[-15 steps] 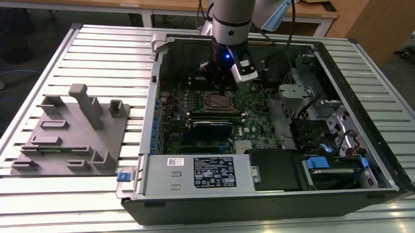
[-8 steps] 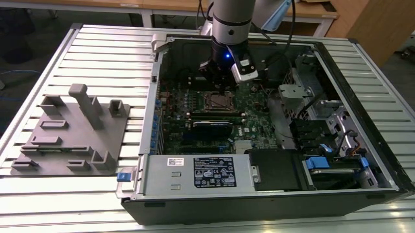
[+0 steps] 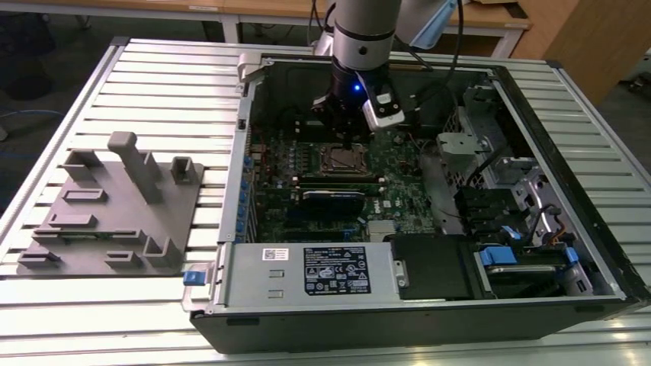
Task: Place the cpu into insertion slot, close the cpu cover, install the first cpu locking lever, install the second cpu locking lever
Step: 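Install the second cpu locking lever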
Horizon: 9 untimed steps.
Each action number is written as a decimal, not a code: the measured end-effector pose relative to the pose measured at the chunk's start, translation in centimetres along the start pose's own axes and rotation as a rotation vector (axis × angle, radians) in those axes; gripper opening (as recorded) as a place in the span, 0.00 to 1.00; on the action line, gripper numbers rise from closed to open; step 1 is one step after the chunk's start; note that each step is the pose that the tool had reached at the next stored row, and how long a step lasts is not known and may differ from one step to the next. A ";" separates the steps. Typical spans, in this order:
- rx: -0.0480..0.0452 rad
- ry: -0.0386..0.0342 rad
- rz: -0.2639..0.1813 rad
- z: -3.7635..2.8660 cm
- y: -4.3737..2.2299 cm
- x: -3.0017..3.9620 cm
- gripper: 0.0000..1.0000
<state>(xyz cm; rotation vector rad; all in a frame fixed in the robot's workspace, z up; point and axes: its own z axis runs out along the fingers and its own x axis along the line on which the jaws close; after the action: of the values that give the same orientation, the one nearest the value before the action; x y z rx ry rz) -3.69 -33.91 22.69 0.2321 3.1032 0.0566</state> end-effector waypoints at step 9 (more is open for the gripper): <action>-0.0002 0.0009 0.000 0.07 0.00 0.01 0.10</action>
<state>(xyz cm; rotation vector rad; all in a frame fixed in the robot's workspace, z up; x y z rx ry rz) -3.69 -33.91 22.62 0.2318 3.1041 0.0570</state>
